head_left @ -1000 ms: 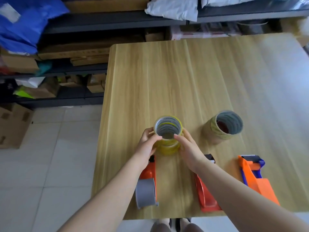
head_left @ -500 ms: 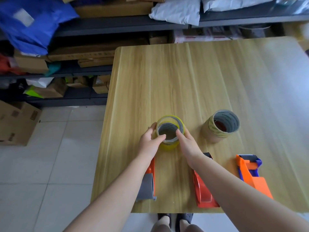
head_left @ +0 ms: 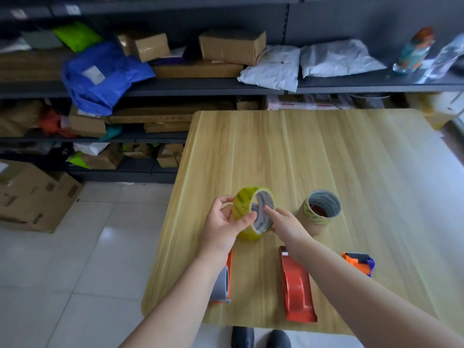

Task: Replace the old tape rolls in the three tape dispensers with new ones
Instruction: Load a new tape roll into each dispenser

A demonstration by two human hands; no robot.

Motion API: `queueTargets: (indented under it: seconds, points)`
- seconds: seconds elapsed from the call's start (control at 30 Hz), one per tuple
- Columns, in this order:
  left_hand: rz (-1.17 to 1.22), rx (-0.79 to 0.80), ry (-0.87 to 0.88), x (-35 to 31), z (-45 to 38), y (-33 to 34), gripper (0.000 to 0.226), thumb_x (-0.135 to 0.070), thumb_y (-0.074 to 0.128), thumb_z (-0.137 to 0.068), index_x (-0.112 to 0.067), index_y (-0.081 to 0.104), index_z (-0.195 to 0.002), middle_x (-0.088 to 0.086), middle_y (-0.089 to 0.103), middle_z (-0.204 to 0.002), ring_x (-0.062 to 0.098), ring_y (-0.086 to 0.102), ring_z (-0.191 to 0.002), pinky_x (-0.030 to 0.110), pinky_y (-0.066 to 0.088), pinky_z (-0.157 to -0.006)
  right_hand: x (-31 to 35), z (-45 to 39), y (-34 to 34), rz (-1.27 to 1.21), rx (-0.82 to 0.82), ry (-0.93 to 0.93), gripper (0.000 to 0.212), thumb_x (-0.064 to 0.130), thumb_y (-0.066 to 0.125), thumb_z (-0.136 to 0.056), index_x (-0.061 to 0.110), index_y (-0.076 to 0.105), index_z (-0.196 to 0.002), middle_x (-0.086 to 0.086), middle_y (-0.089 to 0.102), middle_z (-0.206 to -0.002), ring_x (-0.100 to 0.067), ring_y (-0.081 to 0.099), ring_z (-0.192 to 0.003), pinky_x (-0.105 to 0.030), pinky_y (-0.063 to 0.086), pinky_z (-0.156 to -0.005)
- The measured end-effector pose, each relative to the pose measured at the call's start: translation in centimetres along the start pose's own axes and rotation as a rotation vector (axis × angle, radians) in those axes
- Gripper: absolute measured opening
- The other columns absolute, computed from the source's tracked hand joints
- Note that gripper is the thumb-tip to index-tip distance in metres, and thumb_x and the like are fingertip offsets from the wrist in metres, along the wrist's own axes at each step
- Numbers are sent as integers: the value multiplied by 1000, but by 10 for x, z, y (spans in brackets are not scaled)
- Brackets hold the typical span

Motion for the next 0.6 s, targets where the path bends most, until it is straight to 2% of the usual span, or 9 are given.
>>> queueTargets:
  seconds: [0.03,0.1,0.13,0.27,0.33,0.4,0.43,0.53,0.6]
  points:
    - [7,-35,-10,1,5,-3,42,-3,76,-70,-19,51,-101,-2,71,-88,17,67,-81,33,54,-80,3,4,3,90,14,-22,19,28,49,-96,14,61,-102,-4,65,-99,-10,59,-83,-20,44,-71]
    - [4,-107,-41,6,13,-11,44,-5,78,-69,-19,51,-102,-4,72,-88,14,68,-83,32,55,-79,6,12,7,238,-2,-99,38,29,53,-94,13,51,-128,-4,60,-115,-14,57,-102,-22,43,-80]
    - [3,-133,-63,10,17,-14,45,-6,78,-69,-17,51,-103,-3,72,-89,16,68,-83,32,54,-77,8,20,12,243,6,-146,45,28,55,-93,14,46,-134,-1,58,-118,-12,56,-107,-20,41,-84]
    - [64,-219,-121,26,32,-28,42,-3,77,-71,-13,49,-101,3,71,-89,26,66,-88,44,53,-83,-9,49,35,260,109,-239,66,36,60,-74,22,41,-136,9,54,-126,-4,54,-115,-18,42,-96]
    - [21,-236,-134,31,38,-33,37,-4,76,-72,-16,48,-94,2,69,-89,27,65,-88,46,52,-83,-23,56,44,176,216,-226,78,22,69,-75,26,27,-141,17,47,-123,10,54,-103,-3,43,-79]
    - [-56,-214,-143,38,43,-35,34,-4,76,-73,-18,48,-89,1,68,-86,23,62,-83,40,52,-73,-42,54,53,82,315,-161,98,1,73,-78,22,8,-148,12,39,-127,11,51,-94,0,44,-64]
    - [-86,-184,-150,42,46,-33,32,-5,75,-74,-17,49,-88,0,67,-85,22,60,-80,36,51,-69,-47,53,54,45,333,-146,103,-2,74,-76,22,5,-148,6,40,-129,9,52,-93,-1,45,-62]
    - [-137,-86,-203,56,56,-24,25,-6,69,-80,-16,49,-90,0,66,-84,15,60,-73,24,50,-62,-60,46,60,-27,348,-67,101,22,79,-60,27,21,-143,-7,52,-129,-4,63,-88,-14,50,-60]
    - [-83,-80,-242,61,60,-28,13,-10,62,-87,-16,51,-88,0,64,-81,12,59,-69,24,49,-59,-75,44,63,-32,357,42,94,32,75,-56,26,32,-140,-6,56,-127,-13,65,-91,-25,51,-67]
Point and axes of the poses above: each hand's wrist, its own z-axis away from the middle knuckle, its own y-axis out of the palm, x = y × z, the point moved 9 cm from there along -z, towards the middle knuckle
